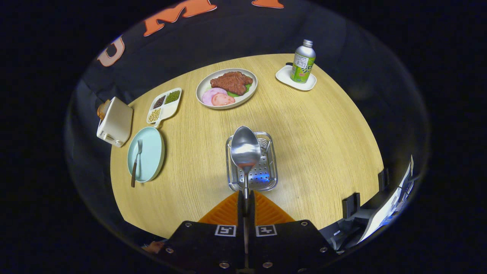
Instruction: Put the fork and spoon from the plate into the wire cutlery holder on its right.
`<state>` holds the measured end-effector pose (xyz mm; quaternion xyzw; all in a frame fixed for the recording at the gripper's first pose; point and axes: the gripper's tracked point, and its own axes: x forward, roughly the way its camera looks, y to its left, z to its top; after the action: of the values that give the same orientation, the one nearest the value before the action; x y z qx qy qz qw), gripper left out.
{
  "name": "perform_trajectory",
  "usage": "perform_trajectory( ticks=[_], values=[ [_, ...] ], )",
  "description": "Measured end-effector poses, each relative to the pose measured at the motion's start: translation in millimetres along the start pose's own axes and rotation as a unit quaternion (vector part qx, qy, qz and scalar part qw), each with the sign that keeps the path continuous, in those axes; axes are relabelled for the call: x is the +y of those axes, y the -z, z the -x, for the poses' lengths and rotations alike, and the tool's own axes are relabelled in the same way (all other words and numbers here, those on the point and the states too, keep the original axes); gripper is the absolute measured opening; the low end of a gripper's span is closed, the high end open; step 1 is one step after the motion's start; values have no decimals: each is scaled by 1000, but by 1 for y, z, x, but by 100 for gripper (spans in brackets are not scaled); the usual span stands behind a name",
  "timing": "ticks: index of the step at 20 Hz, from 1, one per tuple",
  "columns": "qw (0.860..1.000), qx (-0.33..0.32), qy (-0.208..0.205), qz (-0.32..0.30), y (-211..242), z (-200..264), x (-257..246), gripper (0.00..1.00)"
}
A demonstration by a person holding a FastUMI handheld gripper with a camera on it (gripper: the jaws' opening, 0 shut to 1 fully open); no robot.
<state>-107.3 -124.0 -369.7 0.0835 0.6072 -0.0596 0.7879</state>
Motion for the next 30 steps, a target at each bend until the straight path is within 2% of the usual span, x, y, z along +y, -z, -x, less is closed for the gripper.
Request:
perform_trajectory(
  ticks=[8, 13, 17, 19, 21, 24, 26, 27, 28, 29, 30],
  values=[
    [1000, -22, 12, -15, -16, 0, -16, 8],
    [996, -68, -12, -47, -44, 11, -8, 8],
    [986, -148, -45, -55, -79, 33, 10, 11],
    [972, -221, -62, -58, -110, 53, 22, 15],
    [955, -282, -73, -59, -135, 71, 32, 25],
    [932, -354, -55, -49, -159, 90, 36, 37],
    [913, -404, -49, -32, -173, 110, 48, 50],
    [904, -426, -44, -19, -177, 120, 56, 63],
    [894, -447, -35, -8, -181, 127, 64, 69],
    [884, -468, -18, 1, -186, 135, 67, 84],
    [876, -483, -4, 8, -192, 141, 69, 90]
  ],
)
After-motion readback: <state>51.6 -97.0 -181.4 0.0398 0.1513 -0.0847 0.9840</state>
